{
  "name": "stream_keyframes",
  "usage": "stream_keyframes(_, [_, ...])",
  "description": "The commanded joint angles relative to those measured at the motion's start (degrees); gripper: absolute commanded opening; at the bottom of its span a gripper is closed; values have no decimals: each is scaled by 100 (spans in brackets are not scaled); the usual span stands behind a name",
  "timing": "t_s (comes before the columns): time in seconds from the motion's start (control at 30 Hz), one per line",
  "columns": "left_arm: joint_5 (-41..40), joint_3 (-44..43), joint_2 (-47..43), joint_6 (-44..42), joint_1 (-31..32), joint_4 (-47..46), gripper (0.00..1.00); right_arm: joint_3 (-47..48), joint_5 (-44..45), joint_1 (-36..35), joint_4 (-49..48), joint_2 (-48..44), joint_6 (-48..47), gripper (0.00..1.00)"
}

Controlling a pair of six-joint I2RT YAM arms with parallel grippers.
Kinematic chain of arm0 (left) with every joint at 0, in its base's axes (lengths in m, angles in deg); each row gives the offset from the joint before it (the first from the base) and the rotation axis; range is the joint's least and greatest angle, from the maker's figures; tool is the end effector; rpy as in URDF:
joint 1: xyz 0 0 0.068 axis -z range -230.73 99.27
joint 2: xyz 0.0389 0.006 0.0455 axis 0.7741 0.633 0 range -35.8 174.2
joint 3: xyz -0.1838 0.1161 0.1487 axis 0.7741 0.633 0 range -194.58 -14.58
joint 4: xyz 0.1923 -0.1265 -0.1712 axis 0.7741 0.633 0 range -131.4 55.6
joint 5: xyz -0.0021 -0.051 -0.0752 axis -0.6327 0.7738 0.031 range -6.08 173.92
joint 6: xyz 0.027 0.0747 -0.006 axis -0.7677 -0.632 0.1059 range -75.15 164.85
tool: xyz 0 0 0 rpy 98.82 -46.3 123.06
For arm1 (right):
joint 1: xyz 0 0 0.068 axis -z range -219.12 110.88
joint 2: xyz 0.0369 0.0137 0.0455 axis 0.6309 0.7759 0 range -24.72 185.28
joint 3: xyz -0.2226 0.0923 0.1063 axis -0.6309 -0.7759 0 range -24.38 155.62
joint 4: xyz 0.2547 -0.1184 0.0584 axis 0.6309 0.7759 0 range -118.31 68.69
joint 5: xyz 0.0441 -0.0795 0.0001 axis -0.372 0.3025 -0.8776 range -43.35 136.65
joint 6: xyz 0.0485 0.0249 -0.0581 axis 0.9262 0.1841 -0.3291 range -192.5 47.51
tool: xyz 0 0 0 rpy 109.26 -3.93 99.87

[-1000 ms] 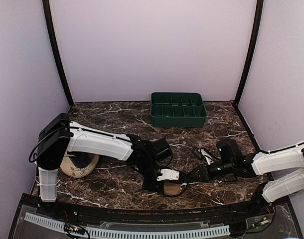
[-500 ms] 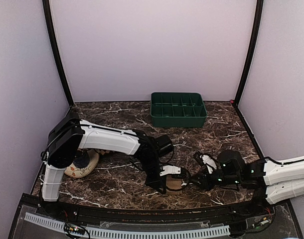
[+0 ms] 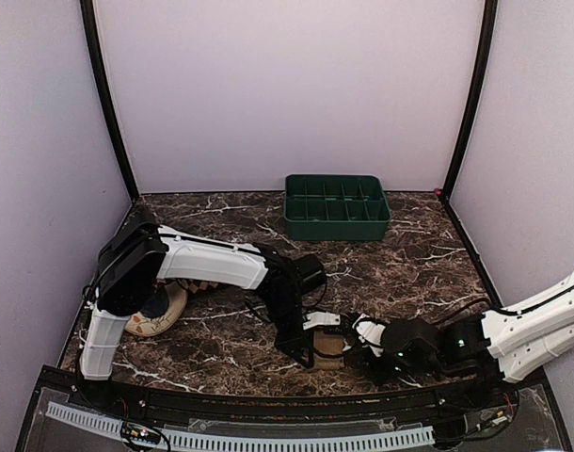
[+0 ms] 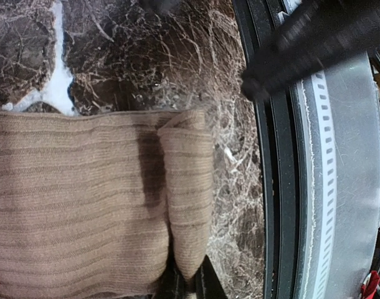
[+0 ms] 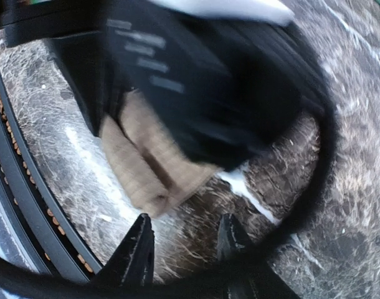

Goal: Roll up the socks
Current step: Roll the sock at the center of the board.

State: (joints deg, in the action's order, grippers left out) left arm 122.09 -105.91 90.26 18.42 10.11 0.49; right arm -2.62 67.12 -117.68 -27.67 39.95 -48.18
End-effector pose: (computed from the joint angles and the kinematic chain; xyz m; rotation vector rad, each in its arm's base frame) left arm 0.1856 -0.4196 0.0890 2.1092 2.0396 -1.0707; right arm 0.0733 0.2418 0.1068 -0.8980 2.1474 0.5175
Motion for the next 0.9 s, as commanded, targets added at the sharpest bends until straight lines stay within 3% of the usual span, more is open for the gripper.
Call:
stream_keyframes(0.0, [161,-134,137,7,-36,295,0,425,869,-458,43,363,-355,34])
stream_keyframes(0.37, [322,-295,355,-19,-98,451,0,1015,1301,-1160,262,1231,-734,42])
stream_keyframes(0.87, [384,-401,466,-81,-151,631,0,2012,1460,-1166,919,2419,-1453,47])
